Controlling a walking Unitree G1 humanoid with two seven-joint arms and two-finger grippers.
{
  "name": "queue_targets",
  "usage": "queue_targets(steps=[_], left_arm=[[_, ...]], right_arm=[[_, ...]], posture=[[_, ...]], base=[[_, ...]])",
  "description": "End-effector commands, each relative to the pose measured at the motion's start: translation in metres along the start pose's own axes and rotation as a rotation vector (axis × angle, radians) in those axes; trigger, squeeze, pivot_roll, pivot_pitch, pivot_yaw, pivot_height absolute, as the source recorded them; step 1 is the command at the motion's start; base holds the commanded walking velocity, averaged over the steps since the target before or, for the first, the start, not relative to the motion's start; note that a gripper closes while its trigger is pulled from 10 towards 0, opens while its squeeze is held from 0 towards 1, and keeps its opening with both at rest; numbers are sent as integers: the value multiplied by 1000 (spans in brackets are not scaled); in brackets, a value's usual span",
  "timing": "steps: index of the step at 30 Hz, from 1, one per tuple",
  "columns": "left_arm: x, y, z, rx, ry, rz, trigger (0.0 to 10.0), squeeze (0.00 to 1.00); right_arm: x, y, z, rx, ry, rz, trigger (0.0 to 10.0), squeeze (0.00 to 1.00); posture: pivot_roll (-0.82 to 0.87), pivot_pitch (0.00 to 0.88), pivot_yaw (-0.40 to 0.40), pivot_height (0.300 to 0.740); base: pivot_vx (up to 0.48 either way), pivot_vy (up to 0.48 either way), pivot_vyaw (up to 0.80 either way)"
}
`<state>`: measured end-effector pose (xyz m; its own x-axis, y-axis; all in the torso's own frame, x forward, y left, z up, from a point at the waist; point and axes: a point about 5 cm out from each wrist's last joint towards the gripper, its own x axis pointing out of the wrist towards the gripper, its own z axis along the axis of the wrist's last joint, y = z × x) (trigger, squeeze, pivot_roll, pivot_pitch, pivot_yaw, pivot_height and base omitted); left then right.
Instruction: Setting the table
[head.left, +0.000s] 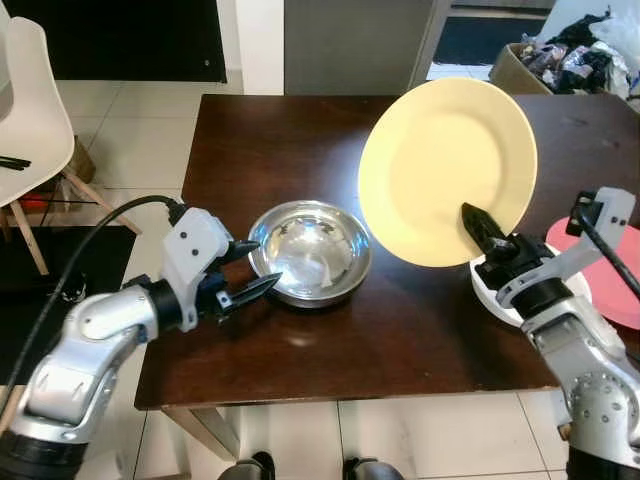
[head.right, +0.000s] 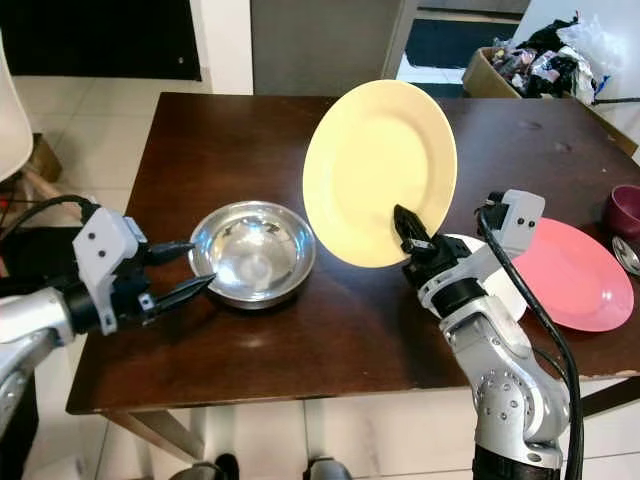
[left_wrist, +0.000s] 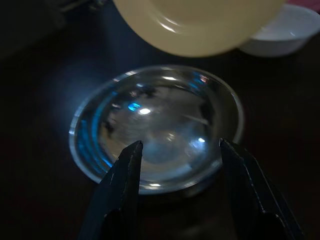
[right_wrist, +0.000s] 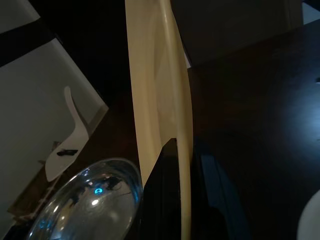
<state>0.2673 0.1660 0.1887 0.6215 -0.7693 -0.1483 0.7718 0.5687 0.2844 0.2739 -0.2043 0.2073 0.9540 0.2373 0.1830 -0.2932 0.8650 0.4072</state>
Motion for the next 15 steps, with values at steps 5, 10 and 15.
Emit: queue_targets(steps=[5,10,15], left_arm=[[-2,-20,-23,1,120,-171,10000,0],[4,-30,-35,22,170,-241,10000,0],[21,-42,-46,9,199,-313,10000,0]], right_arm=[[0,1,22,-43,-77,6,10000,0],[-2,-1,37,-108,-121,5,10000,0],[-4,-2,46,-124,-138,6,10000,0]], posture=[[-120,66,46,740],[-132,62,50,740],[-148,56,55,740]], base=[[0,0,0],[0,0,0],[0,0,0]])
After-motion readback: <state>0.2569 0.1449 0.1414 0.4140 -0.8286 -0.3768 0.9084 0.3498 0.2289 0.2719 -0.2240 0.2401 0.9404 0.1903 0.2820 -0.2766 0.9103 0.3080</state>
